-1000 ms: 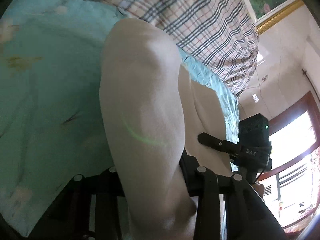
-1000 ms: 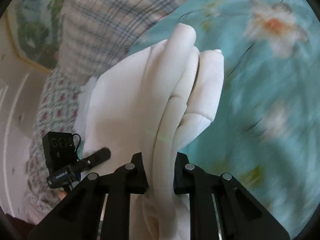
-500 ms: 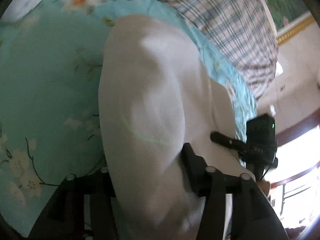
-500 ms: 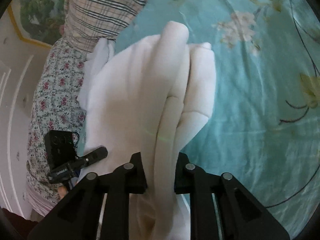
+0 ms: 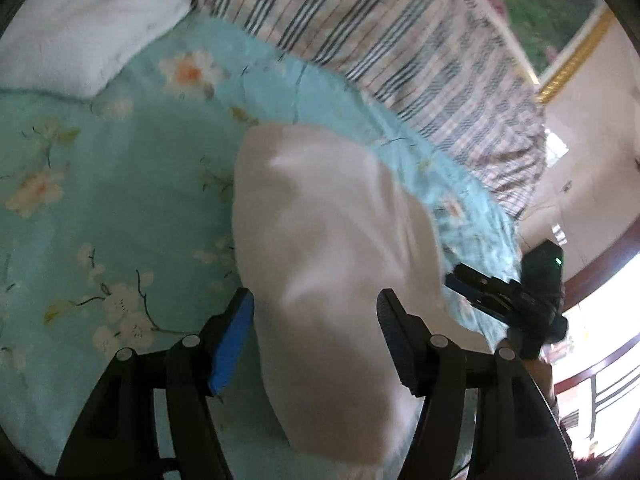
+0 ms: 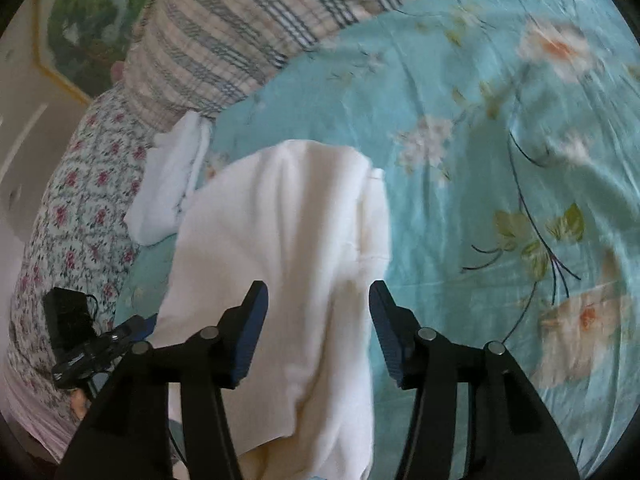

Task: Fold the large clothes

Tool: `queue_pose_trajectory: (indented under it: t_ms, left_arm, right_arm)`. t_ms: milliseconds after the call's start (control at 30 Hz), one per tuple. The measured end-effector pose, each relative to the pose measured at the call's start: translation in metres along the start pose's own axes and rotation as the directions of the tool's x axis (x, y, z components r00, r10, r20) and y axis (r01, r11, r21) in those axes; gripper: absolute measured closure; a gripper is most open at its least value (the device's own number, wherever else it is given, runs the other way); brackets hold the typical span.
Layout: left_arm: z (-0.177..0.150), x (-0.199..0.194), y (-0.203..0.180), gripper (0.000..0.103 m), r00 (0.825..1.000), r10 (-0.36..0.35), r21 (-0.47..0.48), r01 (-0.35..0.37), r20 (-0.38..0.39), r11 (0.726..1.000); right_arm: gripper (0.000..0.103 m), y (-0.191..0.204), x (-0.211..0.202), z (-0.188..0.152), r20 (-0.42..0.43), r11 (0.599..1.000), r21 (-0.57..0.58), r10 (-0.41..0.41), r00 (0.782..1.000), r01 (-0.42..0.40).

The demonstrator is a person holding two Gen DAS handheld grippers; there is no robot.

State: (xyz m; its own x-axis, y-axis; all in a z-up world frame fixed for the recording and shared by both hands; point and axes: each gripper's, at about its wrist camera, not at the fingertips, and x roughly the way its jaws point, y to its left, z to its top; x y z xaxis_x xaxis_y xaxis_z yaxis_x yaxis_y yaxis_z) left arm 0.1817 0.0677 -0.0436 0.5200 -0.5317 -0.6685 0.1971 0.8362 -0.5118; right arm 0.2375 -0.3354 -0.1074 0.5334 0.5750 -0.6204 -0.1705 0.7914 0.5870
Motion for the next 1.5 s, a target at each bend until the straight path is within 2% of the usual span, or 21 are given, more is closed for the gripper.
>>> queue_pose_trajectory:
  t_ms: [133, 333, 400, 600, 633, 667, 700, 733, 767, 800, 867, 933, 1067, 1133, 1200, 1333, 1433, 1500]
  left_arm:
    - [-0.016, -0.021, -0.014, 0.039, 1.000, -0.025, 0.069, 0.025, -0.006, 0.997]
    - [-0.046, -0.025, -0.032, 0.038, 0.999, 0.016, 0.172, -0.010, -0.035, 0.985]
    - [-0.049, -0.021, -0.030, 0.038, 0.999, 0.038, 0.176, -0.032, -0.036, 0.984]
    - [-0.028, -0.011, -0.022, 0.038, 0.999, -0.032, 0.121, 0.031, 0.009, 0.992]
    - [-0.023, -0.009, -0.021, 0.038, 0.999, -0.045, 0.119, 0.043, 0.017, 0.992]
    - [-0.019, -0.006, -0.021, 0.038, 0.998, -0.053, 0.120, 0.050, 0.022, 0.992]
    - [-0.017, -0.004, -0.022, 0.038, 0.998, -0.054, 0.122, 0.051, 0.023, 0.991]
    - [-0.012, -0.001, -0.023, 0.039, 0.998, -0.052, 0.128, 0.049, 0.019, 0.991]
    - [-0.009, 0.000, -0.025, 0.039, 0.998, -0.053, 0.136, 0.050, 0.019, 0.989]
    - [-0.004, 0.001, -0.029, 0.039, 0.998, -0.062, 0.151, 0.058, 0.025, 0.987]
    - [-0.001, 0.003, -0.035, 0.039, 0.995, -0.095, 0.164, 0.091, 0.021, 0.982]
    - [-0.001, 0.011, -0.040, 0.039, 0.993, -0.119, 0.180, 0.118, -0.006, 0.976]
    - [-0.010, 0.045, -0.043, 0.040, 0.996, -0.062, 0.219, 0.075, -0.066, 0.973]
    - [-0.011, 0.051, -0.043, 0.040, 0.997, -0.045, 0.225, 0.059, -0.066, 0.973]
    - [-0.009, 0.046, -0.043, 0.039, 0.997, -0.044, 0.220, 0.057, -0.067, 0.974]
    - [-0.011, 0.023, -0.044, 0.039, 0.997, -0.057, 0.218, 0.066, -0.047, 0.974]
    - [-0.022, 0.002, -0.049, 0.039, 0.997, -0.074, 0.242, 0.078, -0.024, 0.967]
    - [-0.031, -0.008, -0.052, 0.039, 0.998, -0.058, 0.257, 0.060, -0.019, 0.965]
  right_arm:
    - [0.052, 0.008, 0.012, -0.004, -0.044, 1.000, -0.022, -0.011, 0.999, 0.010]
    - [0.052, 0.007, 0.014, -0.011, -0.071, 1.000, -0.006, -0.005, 0.997, 0.005]
    - [0.052, 0.006, 0.015, -0.008, -0.069, 1.000, 0.002, -0.010, 0.998, 0.010]
    - [0.052, 0.006, 0.032, 0.003, -0.077, 0.999, -0.017, -0.029, 0.997, 0.028]
    - [0.056, 0.007, 0.035, 0.004, -0.081, 0.999, -0.025, -0.032, 0.996, 0.030]
    - [0.068, 0.008, 0.039, 0.006, -0.087, 0.999, -0.035, -0.045, 0.995, 0.042]
    - [0.094, 0.008, 0.040, 0.008, -0.088, 0.997, -0.045, -0.070, 0.994, 0.066]
    - [0.095, 0.008, 0.037, 0.010, -0.077, 0.998, -0.038, -0.054, 0.996, 0.052]
    - [0.095, 0.007, 0.023, 0.013, -0.038, 1.000, -0.020, 0.013, 0.999, -0.014]
    - [0.095, 0.010, 0.011, 0.014, 0.001, 0.999, -0.024, 0.041, 0.999, -0.041]
    - [0.096, 0.013, -0.010, 0.015, 0.058, 0.998, -0.047, 0.046, 0.997, -0.044]
    - [0.096, 0.007, -0.017, 0.014, 0.073, 0.999, -0.038, 0.019, 0.997, -0.016]
    - [0.095, -0.027, 0.013, 0.008, -0.031, 0.997, 0.049, -0.059, 0.998, 0.061]
    - [0.090, -0.029, 0.020, 0.004, -0.049, 0.995, 0.063, -0.073, 0.996, 0.076]
    - [0.089, -0.023, 0.013, 0.003, -0.034, 0.993, 0.062, -0.100, 0.994, 0.102]
    - [0.088, -0.001, -0.017, 0.003, 0.056, 0.987, 0.011, -0.162, 0.985, 0.161]
    - [0.088, 0.020, -0.032, 0.000, 0.089, 0.996, -0.036, -0.084, 0.992, 0.087]
    - [0.088, 0.036, -0.029, -0.003, 0.055, 0.997, -0.073, -0.015, 0.998, 0.019]
